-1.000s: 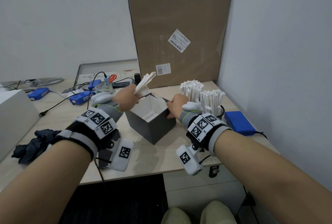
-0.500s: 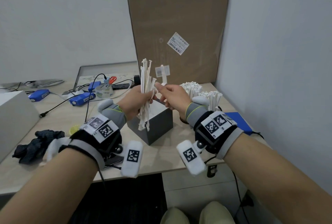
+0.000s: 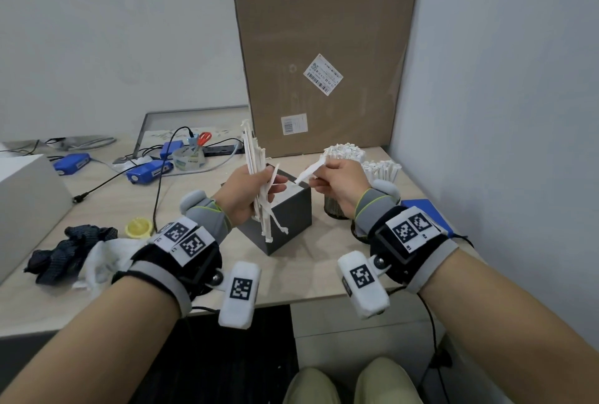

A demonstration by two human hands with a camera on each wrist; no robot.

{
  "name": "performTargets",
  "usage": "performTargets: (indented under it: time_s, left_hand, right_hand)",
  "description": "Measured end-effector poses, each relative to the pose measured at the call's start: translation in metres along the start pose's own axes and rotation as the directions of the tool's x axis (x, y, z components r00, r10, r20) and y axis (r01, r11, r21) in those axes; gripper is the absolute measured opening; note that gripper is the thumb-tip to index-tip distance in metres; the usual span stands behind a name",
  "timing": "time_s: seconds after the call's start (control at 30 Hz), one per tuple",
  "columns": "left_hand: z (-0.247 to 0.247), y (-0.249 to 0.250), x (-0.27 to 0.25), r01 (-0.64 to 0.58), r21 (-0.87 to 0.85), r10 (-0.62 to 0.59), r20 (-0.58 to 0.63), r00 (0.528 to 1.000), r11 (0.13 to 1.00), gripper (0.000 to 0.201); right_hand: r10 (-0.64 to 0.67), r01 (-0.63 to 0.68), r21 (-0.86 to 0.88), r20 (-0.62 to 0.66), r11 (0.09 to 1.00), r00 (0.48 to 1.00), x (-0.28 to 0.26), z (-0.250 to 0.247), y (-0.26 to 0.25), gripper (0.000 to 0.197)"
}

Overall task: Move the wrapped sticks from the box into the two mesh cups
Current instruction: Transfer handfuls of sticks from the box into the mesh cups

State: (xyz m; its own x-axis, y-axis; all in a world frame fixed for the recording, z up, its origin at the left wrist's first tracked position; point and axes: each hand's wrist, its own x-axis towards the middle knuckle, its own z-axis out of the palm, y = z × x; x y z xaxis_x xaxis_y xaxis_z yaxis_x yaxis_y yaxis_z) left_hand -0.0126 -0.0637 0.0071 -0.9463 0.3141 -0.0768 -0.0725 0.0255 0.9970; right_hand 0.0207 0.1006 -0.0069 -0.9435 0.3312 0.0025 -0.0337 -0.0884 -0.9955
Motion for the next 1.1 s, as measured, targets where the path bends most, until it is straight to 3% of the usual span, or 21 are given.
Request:
performTargets:
  time_s: [0.13,0.23,0.33,0.5,0.6,0.67,0.77,0.9,1.03,1.1]
  left_hand:
    - [-0.006,-0.002,-0.002,-0.023,-0.099,0.015,-0.078,0.997,0.995,0.017]
    - [-0.009,-0.002,-0.005,-0.040,-0.126,0.027,-0.099,0.995,0.991,0.019]
    - [-0.012,-0.007,-0.007,-0.034,-0.131,0.022,-0.096,0.995,0.991,0.018]
    - [-0.012,-0.017,-0.011,-0.004,-0.171,-0.010,-0.080,0.997,0.985,0.019]
    - [-0.009,-0.022,-0.014,-0.012,-0.223,0.001,-0.053,0.999,0.975,0.023]
    - [-0.004,-0.023,-0.015,-0.021,-0.262,0.014,-0.029,0.999,0.965,0.024]
    - [0.005,-0.022,-0.017,-0.041,-0.281,0.049,0.021,0.999,0.959,0.022]
    - [0.019,-0.023,-0.021,-0.049,-0.257,0.072,0.078,0.994,0.965,0.024]
    - [0.023,-0.028,-0.023,-0.037,-0.255,0.065,0.101,0.993,0.966,0.014]
    - [0.023,-0.028,-0.024,-0.039,-0.207,0.056,0.079,0.995,0.978,0.019]
  right_hand:
    - [0.096,-0.085,-0.121,0.092,0.989,0.991,-0.010,-0.005,0.006,0.016]
    - [0.233,-0.183,-0.254,0.183,0.950,0.955,-0.020,0.002,0.013,0.007]
    - [0.372,-0.298,-0.327,0.194,0.897,0.908,-0.029,0.012,0.023,0.006]
    - [0.449,-0.387,-0.328,0.136,0.862,0.883,-0.032,0.024,0.045,0.033]
    - [0.345,-0.285,-0.412,0.076,0.865,0.936,-0.033,0.026,0.047,0.009]
    - [0.135,-0.111,-0.490,0.014,0.864,0.991,-0.032,0.022,0.042,0.021]
    - [-0.110,0.111,-0.436,0.028,0.893,0.994,-0.039,0.025,0.027,0.037]
    - [-0.156,0.183,-0.339,0.107,0.923,0.982,-0.043,0.026,0.022,0.029]
    - [-0.164,0.190,-0.271,0.113,0.944,0.980,-0.038,0.020,0.027,0.023]
    - [-0.151,0.169,-0.244,0.089,0.955,0.984,-0.037,0.016,0.028,0.020]
